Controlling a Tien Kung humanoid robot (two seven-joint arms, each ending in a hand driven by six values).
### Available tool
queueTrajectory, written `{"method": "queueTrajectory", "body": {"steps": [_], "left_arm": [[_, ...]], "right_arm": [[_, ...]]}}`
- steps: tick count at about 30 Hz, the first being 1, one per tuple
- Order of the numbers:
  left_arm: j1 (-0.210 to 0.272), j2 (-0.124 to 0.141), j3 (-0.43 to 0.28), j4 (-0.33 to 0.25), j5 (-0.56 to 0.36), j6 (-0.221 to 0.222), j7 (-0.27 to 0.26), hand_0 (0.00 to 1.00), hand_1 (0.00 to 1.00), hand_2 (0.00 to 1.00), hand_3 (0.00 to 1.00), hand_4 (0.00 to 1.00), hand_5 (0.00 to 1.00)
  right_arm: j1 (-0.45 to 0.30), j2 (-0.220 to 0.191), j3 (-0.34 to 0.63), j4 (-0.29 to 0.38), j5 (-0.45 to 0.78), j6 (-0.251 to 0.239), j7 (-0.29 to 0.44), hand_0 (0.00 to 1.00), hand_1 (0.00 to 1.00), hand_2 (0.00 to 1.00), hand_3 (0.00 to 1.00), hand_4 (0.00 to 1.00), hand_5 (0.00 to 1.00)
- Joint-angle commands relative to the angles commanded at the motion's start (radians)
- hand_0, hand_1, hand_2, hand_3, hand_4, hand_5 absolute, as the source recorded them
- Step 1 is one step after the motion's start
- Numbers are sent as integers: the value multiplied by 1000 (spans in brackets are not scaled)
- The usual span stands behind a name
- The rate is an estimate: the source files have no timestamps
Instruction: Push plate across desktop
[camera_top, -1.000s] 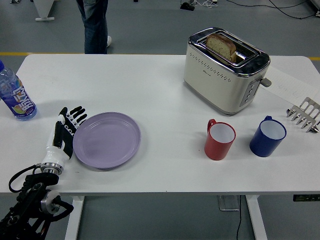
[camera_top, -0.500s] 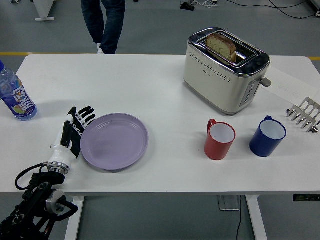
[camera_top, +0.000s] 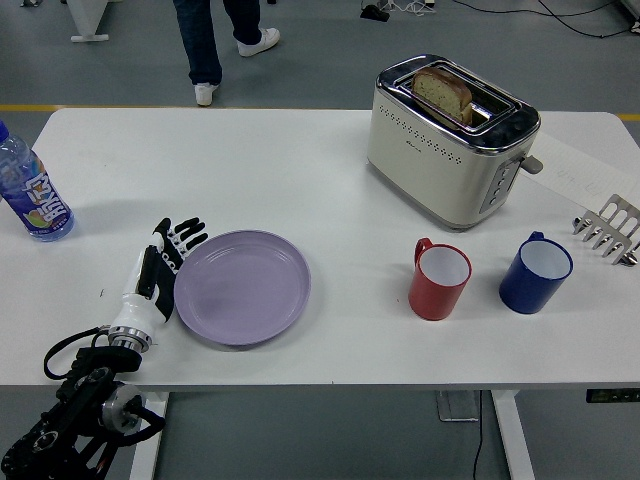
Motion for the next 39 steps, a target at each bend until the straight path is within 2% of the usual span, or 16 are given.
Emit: {"method": "queueTrajectory", "body": {"steps": [11, 39], "left_arm": [[5, 0, 58, -12, -8, 0, 1, 805, 797, 789, 703, 543, 998], [-7, 0, 155, -38, -27, -1, 4, 808, 799, 791, 704, 542, 998]], "right_arm": [[-4, 0, 1, 1, -2, -2, -1, 569, 476, 623, 633, 409, 594], [4, 0, 1, -1, -5, 3, 1, 569, 476, 622, 633, 409, 593]]}}
